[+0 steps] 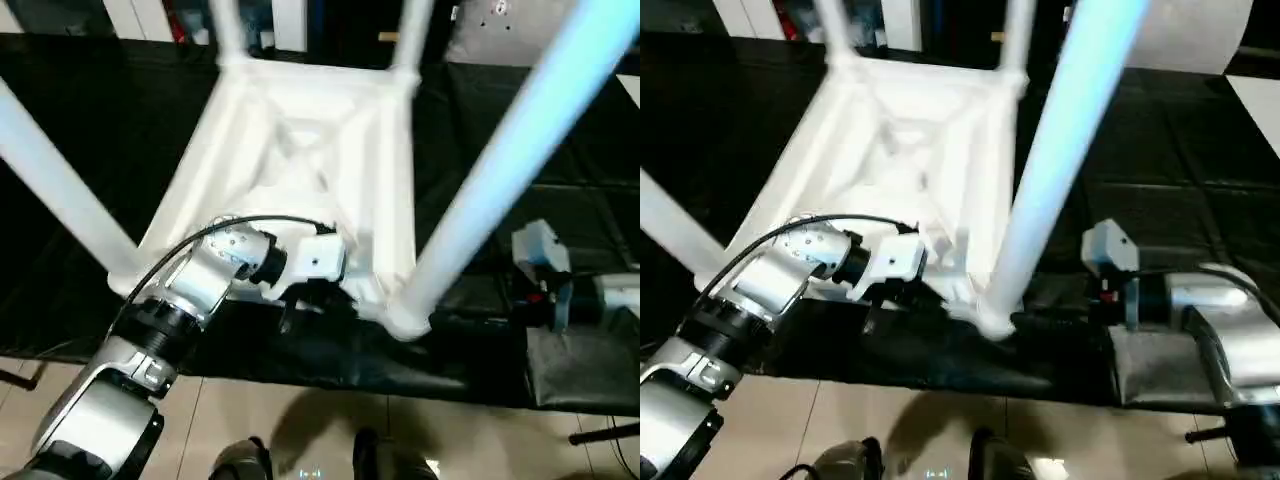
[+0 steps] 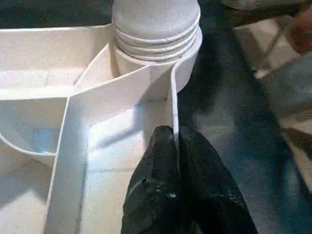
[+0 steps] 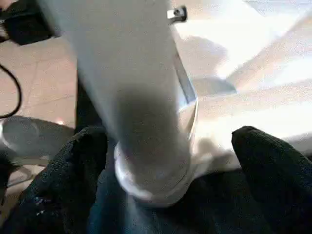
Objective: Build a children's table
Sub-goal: Rotate leg to tighten
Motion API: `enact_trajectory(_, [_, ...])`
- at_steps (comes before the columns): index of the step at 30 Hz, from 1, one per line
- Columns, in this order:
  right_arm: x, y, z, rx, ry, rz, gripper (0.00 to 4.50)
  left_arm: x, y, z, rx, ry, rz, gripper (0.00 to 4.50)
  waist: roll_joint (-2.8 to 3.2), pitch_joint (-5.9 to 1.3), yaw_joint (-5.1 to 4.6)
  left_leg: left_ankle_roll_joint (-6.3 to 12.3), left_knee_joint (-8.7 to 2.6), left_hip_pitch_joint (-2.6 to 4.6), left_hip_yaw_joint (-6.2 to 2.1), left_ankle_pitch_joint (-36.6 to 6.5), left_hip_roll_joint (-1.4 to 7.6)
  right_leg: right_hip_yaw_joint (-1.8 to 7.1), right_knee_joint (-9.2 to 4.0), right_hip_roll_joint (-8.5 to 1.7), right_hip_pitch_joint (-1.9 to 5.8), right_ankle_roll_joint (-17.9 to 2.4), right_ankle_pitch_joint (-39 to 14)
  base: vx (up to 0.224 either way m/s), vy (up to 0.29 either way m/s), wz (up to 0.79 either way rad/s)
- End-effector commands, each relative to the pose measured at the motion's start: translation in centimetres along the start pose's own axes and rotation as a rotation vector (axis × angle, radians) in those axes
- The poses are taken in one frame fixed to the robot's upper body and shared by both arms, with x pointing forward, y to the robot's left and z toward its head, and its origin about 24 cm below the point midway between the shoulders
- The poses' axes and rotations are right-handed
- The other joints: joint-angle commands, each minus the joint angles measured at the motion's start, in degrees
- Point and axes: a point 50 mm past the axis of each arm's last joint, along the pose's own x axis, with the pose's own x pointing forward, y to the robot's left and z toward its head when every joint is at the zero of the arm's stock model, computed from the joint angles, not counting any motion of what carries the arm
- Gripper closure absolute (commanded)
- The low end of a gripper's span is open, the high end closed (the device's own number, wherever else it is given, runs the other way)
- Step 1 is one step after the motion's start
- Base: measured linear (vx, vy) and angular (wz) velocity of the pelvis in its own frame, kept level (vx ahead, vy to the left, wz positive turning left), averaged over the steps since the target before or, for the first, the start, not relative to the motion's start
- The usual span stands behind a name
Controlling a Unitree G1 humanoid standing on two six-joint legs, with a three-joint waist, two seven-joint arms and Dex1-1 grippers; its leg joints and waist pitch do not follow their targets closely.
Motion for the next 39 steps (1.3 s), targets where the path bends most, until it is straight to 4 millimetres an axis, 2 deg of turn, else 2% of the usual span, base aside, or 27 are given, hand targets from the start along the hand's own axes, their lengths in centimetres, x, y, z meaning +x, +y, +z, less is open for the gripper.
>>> enact_trajectory(1, [0.2, 0.1, 0.0, 0.0, 0.005, 0.049, 0.44, 1.3, -0.6, 0.4, 0.04, 0.03, -0.124, 4.5, -0.8, -4.36, -0.21, 12.45, -2.45, 0.2, -0.08, -0.5, 3.15, 2.47, -1.85, -4.35, 4.2, -17.4, -7.4, 0.0, 0.0, 0.0])
enact_trajectory(2, [0.5, 0.3, -0.2, 0.023, 0.008, 0.113, 0.44, 1.2, -0.5, 0.5, 0.053, 0.032, -0.14, 4.5, -0.84, -4.29, -0.08, 12.24, -2.46, 0.2, -0.05, -1.1, 3.1, 2.45, -2.01, -4.32, 4.16, -17.2, -8.4, 0.0, 0.0, 0.0])
enact_trajectory(3, [0.5, 0.3, -0.2, 0.023, 0.008, 0.113, 0.66, 1.2, -0.5, 0.5, 0.053, 0.032, -0.14, 4.5, -0.88, -4.25, -0.04, 12.01, -2.51, 0.2, -0.06, -1.5, 3.05, 2.45, -2.1, -4.34, 4.18, -17.0, -9.2, 0.0, 0.0, 0.0])
enact_trajectory(6, [0.7, 0.4, -0.3, 0.041, 0.009, 0.146, 0.78, 1.1, -0.4, 0.6, 0.058, 0.033, -0.147, 4.5, -0.98, -4.12, 0.33, 10.43, -2.57, 0.13, -0.03, -3.0, 2.95, 2.6, -2.44, -4.41, 4.14, -15.8, -12.6, 0.0, 0.0, 0.0])
enact_trajectory(8, [1.0, 0.4, -0.4, 0.048, 0.011, 0.191, 1.03, 1.0, -0.3, 0.6, 0.066, 0.032, -0.156, 4.5, -1.02, -4.11, 0.29, 10.01, -2.61, 0.09, -0.03, -3.7, 2.85, 2.53, -2.6, -4.3, 4.13, -15.1, -13.8, 0.0, 0.0, 0.0])
enact_trajectory(13, [1.2, 0.2, -0.5, 0.04, 0.012, 0.205, 1.39, 1.0, -0.3, 0.6, 0.069, 0.03, -0.161, 4.5, -1.09, -4.2, 0.32, 9.54, -2.59, 0.0, -0.11, -3.3, 2.8, 2.53, -2.47, -4.25, 4.17, -14.8, -13.4, 0.0, 0.0, 0.0])
enact_trajectory(14, [1.3, 0.2, -0.5, 0.043, 0.011, 0.215, 1.6, 1.0, -0.2, 0.6, 0.07, 0.03, -0.161, 4.5, -1.14, -4.18, 0.28, 9.65, -2.57, -0.06, -0.09, -3.1, 2.76, 2.52, -2.45, -4.21, 4.16, -14.8, -13.1, 0.0, 0.0, 0.0])
enact_trajectory(17, [1.5, 0.4, -0.5, 0.049, 0.012, 0.235, 1.76, 1.0, -0.2, 0.6, 0.069, 0.03, -0.162, 4.5, -1.09, -4.17, 0.34, 9.75, -2.55, 0.03, -0.05, -3.0, 2.79, 2.55, -2.44, -4.22, 4.08, -14.8, -13.1, 0.0, 0.0, 0.0])
enact_trajectory(21, [1.7, 0.5, -0.5, 0.055, 0.005, 0.25, 2.21, 0.8, -0.2, 0.4, 0.067, 0.031, -0.16, 4.5, -1.01, -4.16, 0.37, 9.78, -2.58, -0.03, -0.11, -2.8, 2.82, 2.52, -2.38, -4.2, 4.1, -14.9, -12.6, 0.0, 0.0, 0.0])
enact_trajectory(28, [1.8, 1.3, -0.7, 0.111, -0.033, 0.277, 2.44, 0.6, -0.2, -0.1, 0.013, 0.025, -0.121, 4.5, -0.93, -4.04, 0.39, 9.04, -2.71, -0.06, -0.13, -3.9, 2.78, 2.51, -2.64, -4.19, 4.09, -14.4, -14.5, 0.0, 0.0, 0.0])
enact_trajectory(30, [2.1, 1.8, -0.7, 0.148, -0.072, 0.256, 2.45, 0.7, 0.0, -0.2, -0.039, 0.003, -0.079, 4.5, -0.73, -4.07, 0.69, 8.91, -2.71, 0.07, -0.12, -3.7, 2.85, 2.61, -2.66, -4.17, 4.09, -14.6, -13.9, 0.0, 0.0, 0.0])
enact_trajectory(32, [2.4, 2.1, -0.7, 0.177, -0.1, 0.218, 2.45, 0.8, 0.1, -0.2, -0.076, -0.011, -0.042, 4.5, -0.8, -4.12, 0.74, 8.81, -2.75, 0.0, -0.21, -3.3, 2.9, 2.61, -2.55, -4.2, 4.15, -14.7, -13.3, 0.0, 0.0, 0.0])
enact_trajectory(33, [3.4, 2.2, -1.0, 0.217, -0.128, 0.07, 2.45, 1.2, 0.6, 0.0, -0.158, -0.043, 0.054, 4.5, -0.74, -3.89, 0.64, 8.23, -2.89, -0.16, -0.19, -4.0, 2.82, 2.56, -2.81, -4.17, 4.08, -14.4, -14.5, 0.0, 0.0, 0.0])
enact_trajectory(34, [3.6, 2.1, -1.1, 0.217, -0.128, 0.041, 2.45, 1.3, 0.7, 0.1, -0.167, -0.047, 0.071, 4.5, -0.76, -3.52, 0.35, 6.86, -3.17, -0.24, -0.29, -6.6, 2.56, 2.34, -3.58, -4.17, 3.92, -12.8, -20.4, 0.0, 0.0, 0.0])
enact_trajectory(35, [4.1, 1.8, -1.4, 0.237, -0.116, -0.054, 2.45, 1.6, 1.0, 0.2, -0.195, -0.062, 0.114, 4.5, -0.74, -3.37, 0.17, 5.96, -3.3, 0.03, -0.35, -8.2, 2.42, 2.29, -4.06, -4.29, 3.76, -11.7, -24.6, 0.0, 0.0, 0.0])
enact_trajectory(36, [4.4, 1.6, -1.6, 0.254, -0.106, -0.101, 2.45, 1.8, 1.1, 0.3, -0.209, -0.069, 0.131, 4.5, -1.03, -3.2, -0.24, 4.35, -3.51, -0.11, -0.62, -9.7, 1.99, 2.12, -4.55, -4.27, 3.99, -9.4, -30.6, 0.0, 0.0, 0.0])
enact_trajectory(37, [4.4, 1.6, -1.6, 0.254, -0.106, -0.101, 2.45, 1.8, 1.1, 0.3, -0.209, -0.069, 0.131, 4.5, -1.02, -3.13, -0.4, 3.8, -3.6, -0.08, -0.72, -9.8, 1.89, 2.14, -4.83, -4.36, 4.0, -8.1, -33.0, 0.0, 0.0, 0.0])
enact_trajectory(38, [4.8, 1.4, -1.6, 0.266, -0.113, -0.152, 2.46, 2.1, 1.3, 0.4, -0.222, -0.076, 0.158, 4.5, -1.12, -3.02, -1.3, 3.38, -3.8, -0.22, -0.9, -10.5, 1.68, 2.11, -5.37, -4.36, 3.93, -5.7, -37.1, 0.0, 0.0, 0.0])
enact_trajectory(39, [5.2, 1.3, -1.7, 0.279, -0.124, -0.206, 2.46, 2.5, 1.5, 0.6, -0.245, -0.089, 0.187, 4.5, -1.04, -3.06, -1.54, 3.32, -3.83, -0.31, -0.99, -10.6, 1.69, 2.03, -5.42, -4.37, 3.92, -5.3, -37.5, 0.0, 0.0, 0.0])
